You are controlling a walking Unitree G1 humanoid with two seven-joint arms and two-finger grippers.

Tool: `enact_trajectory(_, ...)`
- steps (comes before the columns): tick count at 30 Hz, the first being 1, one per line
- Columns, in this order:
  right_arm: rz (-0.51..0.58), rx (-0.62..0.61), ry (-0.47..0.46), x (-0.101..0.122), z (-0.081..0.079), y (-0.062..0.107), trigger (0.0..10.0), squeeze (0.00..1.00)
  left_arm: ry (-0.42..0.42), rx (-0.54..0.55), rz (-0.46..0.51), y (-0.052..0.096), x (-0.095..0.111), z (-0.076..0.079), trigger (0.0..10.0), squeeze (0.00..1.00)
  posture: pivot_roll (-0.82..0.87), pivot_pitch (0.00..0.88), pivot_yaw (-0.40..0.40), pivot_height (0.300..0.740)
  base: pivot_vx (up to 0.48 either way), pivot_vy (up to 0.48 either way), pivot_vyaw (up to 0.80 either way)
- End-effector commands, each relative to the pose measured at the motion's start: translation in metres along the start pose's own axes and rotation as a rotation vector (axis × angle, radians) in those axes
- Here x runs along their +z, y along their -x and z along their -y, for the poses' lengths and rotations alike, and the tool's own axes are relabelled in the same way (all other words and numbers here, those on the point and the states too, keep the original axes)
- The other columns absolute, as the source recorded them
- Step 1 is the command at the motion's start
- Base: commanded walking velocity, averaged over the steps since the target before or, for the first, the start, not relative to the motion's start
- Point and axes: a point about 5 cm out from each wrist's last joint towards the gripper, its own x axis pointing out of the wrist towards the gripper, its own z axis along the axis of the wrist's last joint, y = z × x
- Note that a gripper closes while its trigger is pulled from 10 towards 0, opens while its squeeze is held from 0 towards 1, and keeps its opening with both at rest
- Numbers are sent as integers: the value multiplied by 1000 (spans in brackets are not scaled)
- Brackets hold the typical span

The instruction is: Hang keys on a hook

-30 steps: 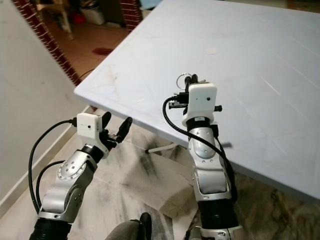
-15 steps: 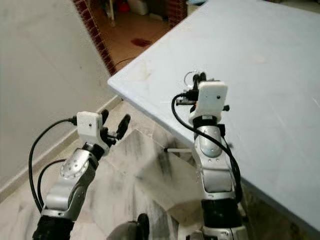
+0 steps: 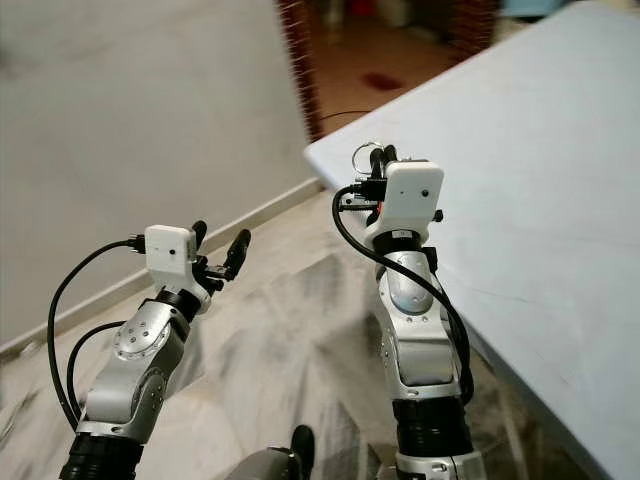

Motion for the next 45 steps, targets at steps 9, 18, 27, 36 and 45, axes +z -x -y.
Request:
enact_trajectory(9, 7, 15, -29, 3, -8, 0, 10000, 0, -17, 10, -11, 2, 0, -7, 10000, 0, 3, 177, 149, 740, 0, 0, 800)
enact_trajectory(18, 1, 26, -34, 2, -9, -1, 10000, 0, -21, 27, -13, 2, -1, -10, 10000, 0, 11, 173, 138, 740, 0, 0, 800)
enact_trajectory(27, 3, 41, -31, 2, -9, -3, 10000, 0, 1, 68, -20, 1, -3, -11, 10000, 0, 10, 163, 124, 740, 0, 0, 800)
enact_trajectory(36, 8, 44, -37, 3, -9, -3, 10000, 0, 9, 66, -12, -1, -3, -10, 10000, 0, 4, 156, 115, 740, 0, 0, 178)
enact_trajectory(45, 10, 47, -43, 3, -10, -4, 10000, 0, 14, 46, -4, -1, -2, -8, 10000, 0, 6, 156, 116, 740, 0, 0, 0)
